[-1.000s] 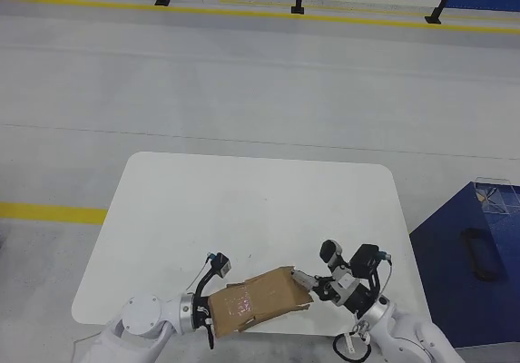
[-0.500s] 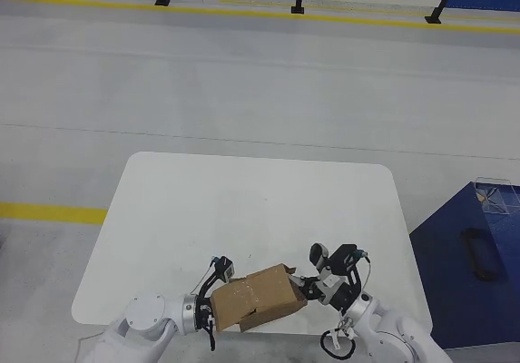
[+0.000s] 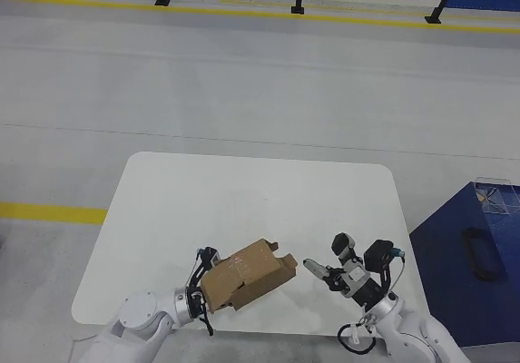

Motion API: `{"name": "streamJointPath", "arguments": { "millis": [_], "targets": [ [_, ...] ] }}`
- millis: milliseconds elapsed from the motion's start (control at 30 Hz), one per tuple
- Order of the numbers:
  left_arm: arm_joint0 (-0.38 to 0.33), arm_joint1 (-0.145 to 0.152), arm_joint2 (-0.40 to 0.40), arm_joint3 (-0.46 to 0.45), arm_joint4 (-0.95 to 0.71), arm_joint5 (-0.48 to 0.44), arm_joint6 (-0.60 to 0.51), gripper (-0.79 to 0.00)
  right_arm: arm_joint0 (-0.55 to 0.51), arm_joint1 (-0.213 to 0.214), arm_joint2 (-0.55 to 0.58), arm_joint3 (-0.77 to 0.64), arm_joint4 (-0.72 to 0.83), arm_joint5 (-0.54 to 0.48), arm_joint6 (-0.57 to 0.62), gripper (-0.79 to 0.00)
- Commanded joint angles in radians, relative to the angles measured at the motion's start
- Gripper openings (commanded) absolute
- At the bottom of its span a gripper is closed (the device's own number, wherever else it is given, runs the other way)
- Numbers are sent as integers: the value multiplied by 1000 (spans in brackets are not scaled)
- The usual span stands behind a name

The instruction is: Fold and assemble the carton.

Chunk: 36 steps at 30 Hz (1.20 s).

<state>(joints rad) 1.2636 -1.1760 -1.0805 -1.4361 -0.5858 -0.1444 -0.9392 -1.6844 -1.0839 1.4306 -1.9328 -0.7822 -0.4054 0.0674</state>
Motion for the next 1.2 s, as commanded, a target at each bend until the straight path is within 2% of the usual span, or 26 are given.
{"name": "streamJointPath", "arguments": {
  "millis": [0,233,400,600,833,967,1167],
  "targets": [
    [0,0,0,2,6,-7,6,-785,-3,0,-5,3,-14,4,12,0],
    [3,-2,18,-15,40,-24,-4,-785,83,-16,-114,82,-114,85,38,0],
    [1,-3,28,-17,53,-20,-9,-785,120,-28,-187,111,-142,100,41,0],
    [3,-3,26,-6,49,-24,1,-785,135,-33,-189,117,-168,131,2,0],
    [14,-2,23,-13,58,-36,10,-785,167,-43,-196,147,-373,305,-133,0],
    [19,-1,28,-22,80,-47,-2,-785,213,-54,-227,181,-438,380,-131,0],
    [24,1,29,-30,109,-49,1,-785,255,-65,-271,194,-494,385,-93,0]
  ]
}}
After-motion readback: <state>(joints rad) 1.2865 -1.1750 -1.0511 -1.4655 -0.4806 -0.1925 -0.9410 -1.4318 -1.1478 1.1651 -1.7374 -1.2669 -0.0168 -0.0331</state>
